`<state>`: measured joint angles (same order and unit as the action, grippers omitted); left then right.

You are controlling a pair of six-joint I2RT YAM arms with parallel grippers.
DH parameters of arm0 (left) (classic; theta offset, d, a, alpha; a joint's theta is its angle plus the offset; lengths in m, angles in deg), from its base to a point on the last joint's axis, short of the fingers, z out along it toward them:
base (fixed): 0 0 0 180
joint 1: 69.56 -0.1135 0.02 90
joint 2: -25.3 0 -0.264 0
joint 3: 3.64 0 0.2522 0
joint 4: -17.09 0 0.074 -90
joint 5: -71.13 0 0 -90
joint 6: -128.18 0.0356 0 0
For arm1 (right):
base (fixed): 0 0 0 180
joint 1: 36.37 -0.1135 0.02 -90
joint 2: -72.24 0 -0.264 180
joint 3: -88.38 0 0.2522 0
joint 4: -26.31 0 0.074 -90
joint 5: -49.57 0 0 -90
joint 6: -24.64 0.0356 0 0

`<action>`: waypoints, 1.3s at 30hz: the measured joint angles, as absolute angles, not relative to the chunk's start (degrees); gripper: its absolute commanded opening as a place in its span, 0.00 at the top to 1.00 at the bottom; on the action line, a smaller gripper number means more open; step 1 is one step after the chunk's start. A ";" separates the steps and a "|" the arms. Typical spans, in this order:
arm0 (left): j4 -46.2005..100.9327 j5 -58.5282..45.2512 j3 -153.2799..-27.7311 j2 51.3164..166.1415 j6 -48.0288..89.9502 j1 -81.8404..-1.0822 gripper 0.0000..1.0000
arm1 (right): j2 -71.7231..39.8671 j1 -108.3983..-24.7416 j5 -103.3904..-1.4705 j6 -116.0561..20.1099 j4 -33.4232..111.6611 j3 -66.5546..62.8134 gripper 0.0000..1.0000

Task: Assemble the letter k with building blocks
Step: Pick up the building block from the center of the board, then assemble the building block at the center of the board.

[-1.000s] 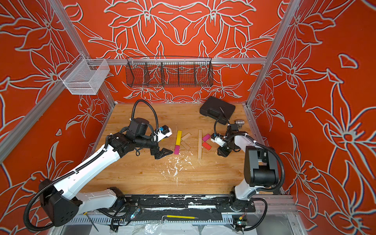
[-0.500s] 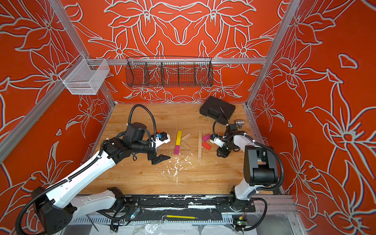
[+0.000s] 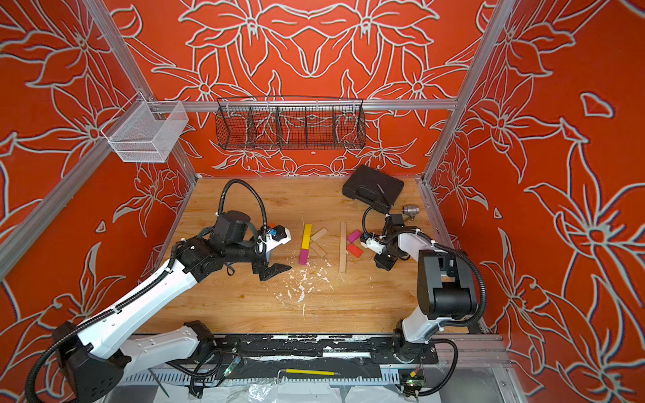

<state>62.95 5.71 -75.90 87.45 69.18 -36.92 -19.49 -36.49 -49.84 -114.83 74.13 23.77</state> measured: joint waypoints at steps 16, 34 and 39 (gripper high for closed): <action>67.82 -7.08 -72.38 79.12 54.69 -51.17 0.03 | -7.31 -53.27 -51.57 -108.38 76.21 15.51 0.74; 69.72 -12.34 -78.74 96.94 28.57 -72.37 0.03 | -41.17 -83.72 -44.64 -87.29 81.61 -22.17 0.75; 70.88 -13.87 -78.20 96.52 27.57 -72.57 0.03 | -51.22 -84.84 -43.79 -83.82 83.71 -30.06 0.74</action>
